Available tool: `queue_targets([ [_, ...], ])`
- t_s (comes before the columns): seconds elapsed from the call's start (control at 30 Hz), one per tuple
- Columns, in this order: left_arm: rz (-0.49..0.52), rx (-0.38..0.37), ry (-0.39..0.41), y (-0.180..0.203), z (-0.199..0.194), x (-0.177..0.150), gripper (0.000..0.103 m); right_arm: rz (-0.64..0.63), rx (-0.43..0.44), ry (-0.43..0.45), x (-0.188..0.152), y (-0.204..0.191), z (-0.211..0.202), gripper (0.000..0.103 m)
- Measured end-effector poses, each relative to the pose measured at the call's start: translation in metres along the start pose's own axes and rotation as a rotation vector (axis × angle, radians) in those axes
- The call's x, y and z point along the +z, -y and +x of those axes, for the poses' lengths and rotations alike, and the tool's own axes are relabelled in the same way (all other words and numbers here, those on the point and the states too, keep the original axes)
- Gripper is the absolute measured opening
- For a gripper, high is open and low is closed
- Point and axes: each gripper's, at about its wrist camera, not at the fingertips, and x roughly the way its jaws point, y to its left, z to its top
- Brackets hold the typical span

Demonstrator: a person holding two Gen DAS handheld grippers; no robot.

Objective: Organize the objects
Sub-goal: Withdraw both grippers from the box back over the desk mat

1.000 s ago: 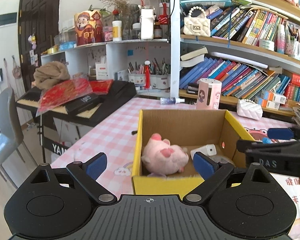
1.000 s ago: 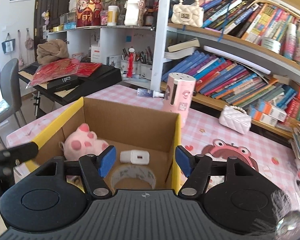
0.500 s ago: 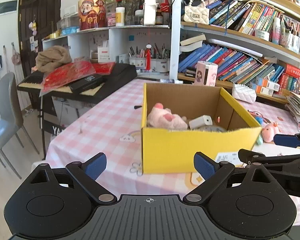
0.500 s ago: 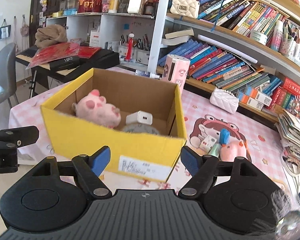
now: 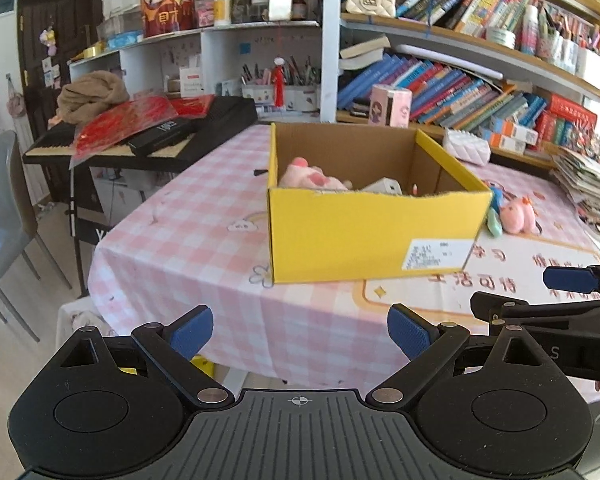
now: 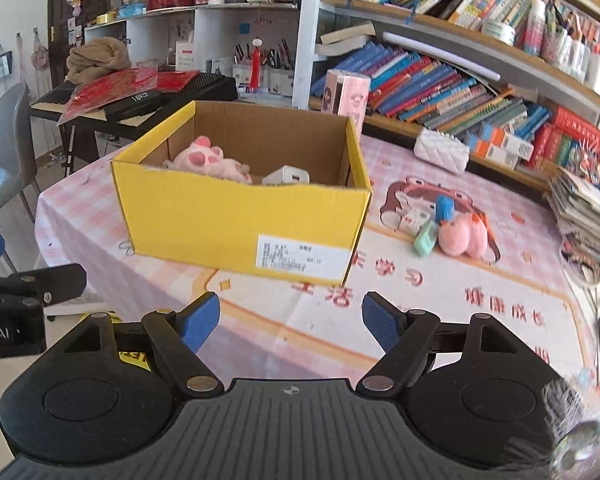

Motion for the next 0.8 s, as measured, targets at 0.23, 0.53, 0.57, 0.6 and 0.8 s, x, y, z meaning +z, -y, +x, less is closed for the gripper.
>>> queue_targets([
  [0.23, 0.03, -0.006, -0.005, 0.004, -0.011, -0.01, 0.096, 0.029, -0.002, -0.01, -0.015, 0.0, -0.011, 0.08],
  [0.53, 0.052, -0.028, -0.007, 0.013, -0.019, -0.019, 0.096, 0.049, -0.033, -0.016, -0.031, 0.005, -0.023, 0.082],
  [0.57, 0.055, -0.033, -0.006, 0.014, -0.019, -0.019, 0.096, 0.052, -0.037, -0.017, -0.032, 0.006, -0.024, 0.082],
  [0.6, 0.06, -0.039, -0.006, 0.016, -0.019, -0.02, 0.096, 0.057, -0.042, -0.016, -0.034, 0.007, -0.026, 0.082],
  [0.8, 0.09, -0.086, -0.008, 0.029, -0.019, -0.022, 0.096, 0.081, -0.07, -0.019, -0.044, 0.017, -0.034, 0.083],
])
